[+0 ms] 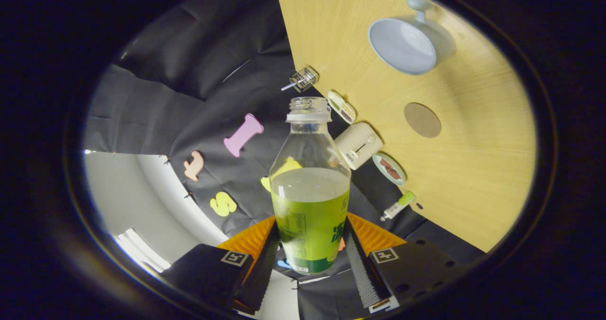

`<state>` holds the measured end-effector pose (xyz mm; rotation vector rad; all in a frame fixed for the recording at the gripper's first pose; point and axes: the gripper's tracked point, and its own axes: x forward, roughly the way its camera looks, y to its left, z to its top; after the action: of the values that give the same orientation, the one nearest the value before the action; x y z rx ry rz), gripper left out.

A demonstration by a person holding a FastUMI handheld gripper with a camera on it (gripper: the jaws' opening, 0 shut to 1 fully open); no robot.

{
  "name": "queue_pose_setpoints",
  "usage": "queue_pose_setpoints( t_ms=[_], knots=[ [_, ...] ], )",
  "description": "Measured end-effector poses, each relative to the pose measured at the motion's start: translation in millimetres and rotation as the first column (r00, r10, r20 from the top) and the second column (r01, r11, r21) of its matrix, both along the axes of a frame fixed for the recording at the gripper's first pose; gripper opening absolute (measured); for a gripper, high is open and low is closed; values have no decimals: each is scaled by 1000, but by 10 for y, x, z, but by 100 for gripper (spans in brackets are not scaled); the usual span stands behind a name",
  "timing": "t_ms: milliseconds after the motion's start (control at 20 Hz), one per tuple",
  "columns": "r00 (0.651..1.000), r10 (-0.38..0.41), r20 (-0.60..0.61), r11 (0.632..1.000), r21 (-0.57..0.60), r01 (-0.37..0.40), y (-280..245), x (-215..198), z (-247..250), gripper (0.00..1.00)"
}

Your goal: Take the bottle from table, then pour the juice into the cup, finally place the bottle on the coaster

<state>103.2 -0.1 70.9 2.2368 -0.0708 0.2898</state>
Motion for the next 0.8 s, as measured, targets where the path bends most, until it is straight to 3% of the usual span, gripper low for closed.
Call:
queue_pose_setpoints(
  t_ms=[150,550,800],
  knots=[
    [998,-44,54,997,-57,47,-61,-37,103,79],
    [994,-35,103,972,-226,58,-30,-235,262,79],
    [998,-3,65,922,-387,28,147,-419,229,79]
  ],
)
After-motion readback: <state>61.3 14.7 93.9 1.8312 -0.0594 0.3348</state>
